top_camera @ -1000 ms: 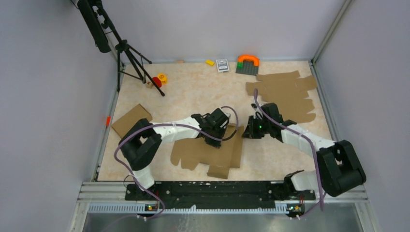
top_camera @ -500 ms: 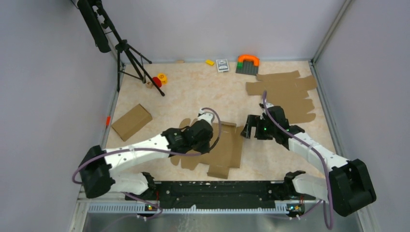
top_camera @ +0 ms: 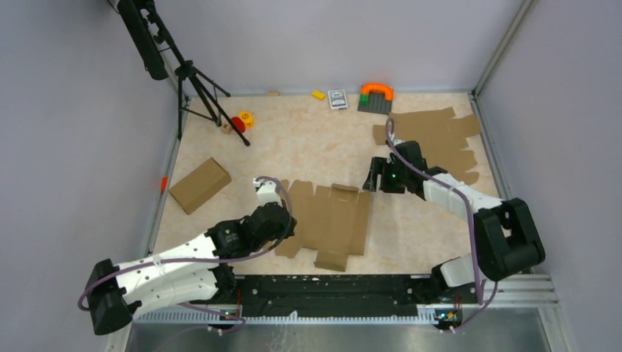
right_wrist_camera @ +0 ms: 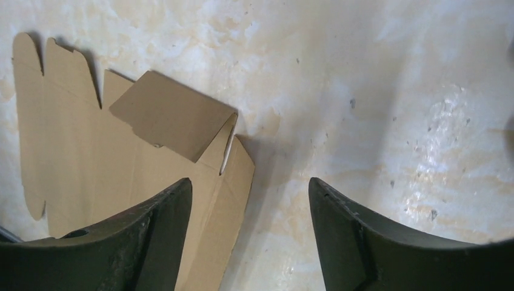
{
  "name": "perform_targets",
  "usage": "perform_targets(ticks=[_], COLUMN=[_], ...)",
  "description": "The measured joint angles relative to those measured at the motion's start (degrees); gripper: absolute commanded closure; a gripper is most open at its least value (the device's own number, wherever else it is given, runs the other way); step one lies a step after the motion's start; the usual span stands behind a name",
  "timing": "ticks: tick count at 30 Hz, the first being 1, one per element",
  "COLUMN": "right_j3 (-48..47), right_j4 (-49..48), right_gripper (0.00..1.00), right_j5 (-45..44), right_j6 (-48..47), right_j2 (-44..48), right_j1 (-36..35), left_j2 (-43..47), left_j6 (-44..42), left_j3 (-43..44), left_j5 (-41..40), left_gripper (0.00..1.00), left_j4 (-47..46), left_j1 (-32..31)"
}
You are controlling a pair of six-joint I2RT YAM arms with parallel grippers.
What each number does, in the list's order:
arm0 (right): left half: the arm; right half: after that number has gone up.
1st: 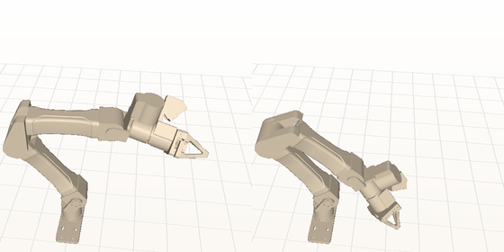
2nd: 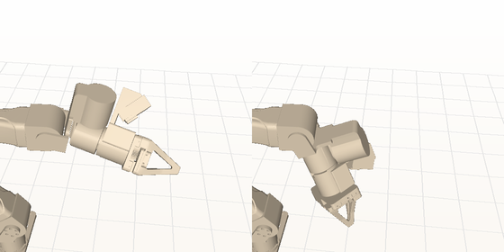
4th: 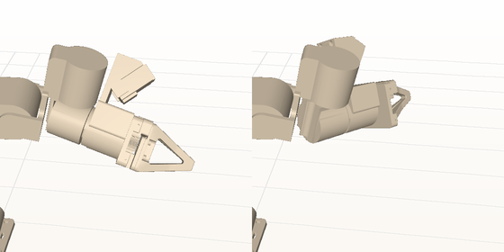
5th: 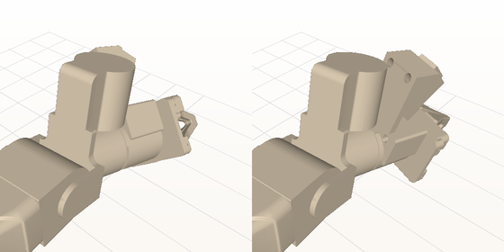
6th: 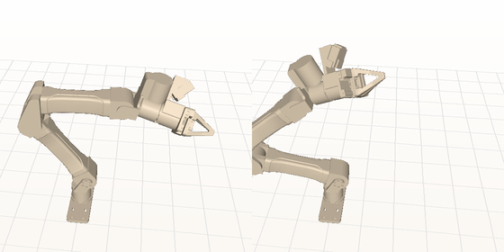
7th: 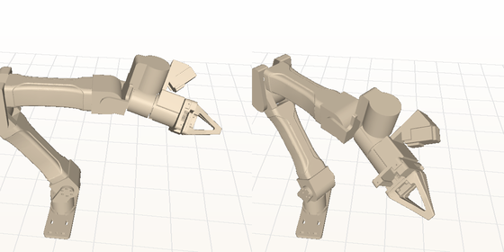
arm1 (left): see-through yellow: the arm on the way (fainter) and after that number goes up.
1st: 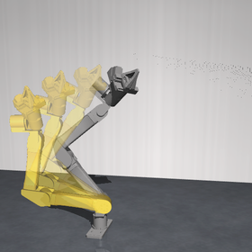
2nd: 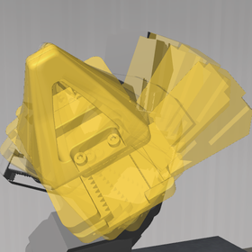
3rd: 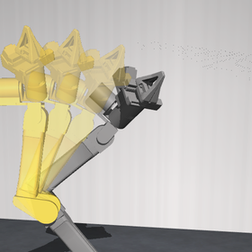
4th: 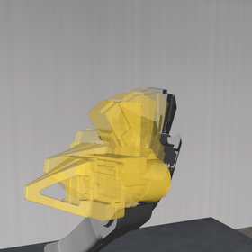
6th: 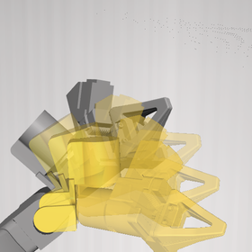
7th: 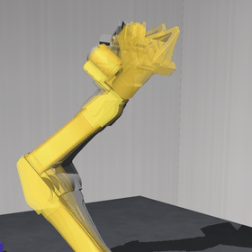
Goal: Fold the paper box
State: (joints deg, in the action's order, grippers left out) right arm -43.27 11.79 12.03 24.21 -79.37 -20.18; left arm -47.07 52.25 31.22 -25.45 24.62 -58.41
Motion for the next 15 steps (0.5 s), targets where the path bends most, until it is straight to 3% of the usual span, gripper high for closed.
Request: perform_targets(ticks=[4, 9, 13, 15], right_j3=[-4.0, -9.84, -12.44, -12.76], right_j4=[1.01, 3.98, 5.84, 6.32], right_gripper=[0.4, 0.41, 0.46, 0.55], right_j5=[1.01, 2.99, 4.61, 5.51], right_j6=[-3.19, -6.56, -8.31, -8.81], right_j2=[-5.46, -11.89, -15.02, -16.11], right_j1=[0.11, 0.11, 0.11, 0.11], left_j2=[-5.57, -20.15, -25.66, -26.75], left_j6=[-1.51, -5.18, -7.76, -8.79], left_j3=[0.63, 8.24, 12.44, 13.55], left_j5=[5.4, 11.43, 14.84, 15.96], left_gripper=[1.0, 1.0, 1.0, 1.0], left_j4=[-3.87, -4.13, -4.96, -4.98], left_j1=[0.0, -0.48, -0.57, -0.57])
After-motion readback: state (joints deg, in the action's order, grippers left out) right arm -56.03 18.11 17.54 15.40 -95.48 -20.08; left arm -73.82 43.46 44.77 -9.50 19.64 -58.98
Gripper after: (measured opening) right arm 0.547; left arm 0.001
